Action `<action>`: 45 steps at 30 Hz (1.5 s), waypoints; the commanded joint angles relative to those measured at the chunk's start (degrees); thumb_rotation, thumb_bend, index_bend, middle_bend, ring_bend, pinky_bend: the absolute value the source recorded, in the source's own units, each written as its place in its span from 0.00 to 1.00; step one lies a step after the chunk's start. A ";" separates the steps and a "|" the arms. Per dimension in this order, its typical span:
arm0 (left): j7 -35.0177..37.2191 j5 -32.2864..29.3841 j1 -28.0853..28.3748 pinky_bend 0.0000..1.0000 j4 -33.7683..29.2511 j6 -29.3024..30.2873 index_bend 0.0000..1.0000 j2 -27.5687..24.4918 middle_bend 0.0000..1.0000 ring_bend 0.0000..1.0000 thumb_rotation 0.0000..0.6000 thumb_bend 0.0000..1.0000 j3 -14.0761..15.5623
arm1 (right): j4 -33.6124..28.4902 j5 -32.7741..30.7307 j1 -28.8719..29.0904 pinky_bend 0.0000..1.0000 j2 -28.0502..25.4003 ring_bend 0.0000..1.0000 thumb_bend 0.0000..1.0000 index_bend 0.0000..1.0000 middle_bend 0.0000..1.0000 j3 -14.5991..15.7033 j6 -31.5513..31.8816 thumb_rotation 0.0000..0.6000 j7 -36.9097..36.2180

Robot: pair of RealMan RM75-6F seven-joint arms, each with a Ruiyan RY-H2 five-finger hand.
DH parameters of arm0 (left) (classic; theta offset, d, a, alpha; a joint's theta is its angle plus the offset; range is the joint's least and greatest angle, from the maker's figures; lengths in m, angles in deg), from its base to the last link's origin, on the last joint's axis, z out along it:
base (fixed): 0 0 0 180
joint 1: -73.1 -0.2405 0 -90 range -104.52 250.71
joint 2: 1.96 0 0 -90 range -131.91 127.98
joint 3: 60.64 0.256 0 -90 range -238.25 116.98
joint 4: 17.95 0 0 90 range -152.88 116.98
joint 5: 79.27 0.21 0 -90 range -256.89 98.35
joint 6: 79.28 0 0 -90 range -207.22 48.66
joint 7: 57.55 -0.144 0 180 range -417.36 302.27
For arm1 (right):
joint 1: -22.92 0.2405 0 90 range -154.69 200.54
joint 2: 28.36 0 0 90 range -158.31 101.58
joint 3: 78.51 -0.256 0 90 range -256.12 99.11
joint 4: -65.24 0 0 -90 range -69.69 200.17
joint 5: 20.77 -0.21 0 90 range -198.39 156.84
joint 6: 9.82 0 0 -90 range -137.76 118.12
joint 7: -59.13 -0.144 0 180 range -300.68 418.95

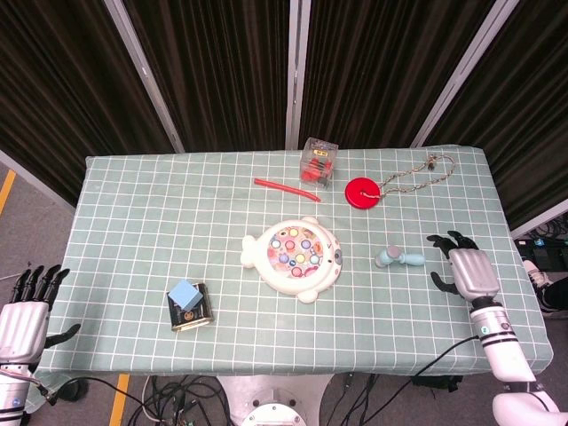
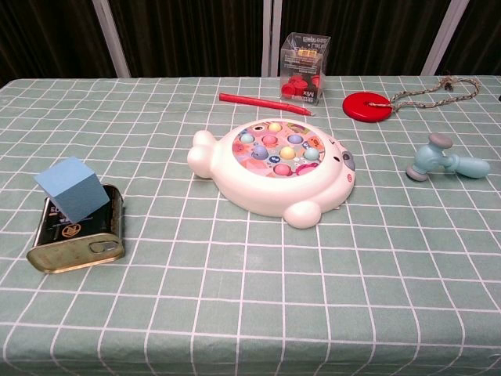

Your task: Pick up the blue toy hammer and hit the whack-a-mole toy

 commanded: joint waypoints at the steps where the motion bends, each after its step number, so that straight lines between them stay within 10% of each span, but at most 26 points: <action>1: 0.01 -0.09 0.13 0.00 0.00 -0.32 0.11 -0.12 0.08 0.00 1.00 0.06 0.03 | 3.82 -2.32 3.25 0.19 3.47 0.13 0.24 0.24 0.31 -0.44 -4.39 1.00 1.39; 45: 1.97 -0.78 0.47 0.00 1.18 -1.52 0.11 -0.22 0.08 0.00 1.00 0.06 0.21 | 15.15 -8.45 12.37 0.22 13.07 0.20 0.39 0.42 0.42 1.52 -13.45 1.00 4.81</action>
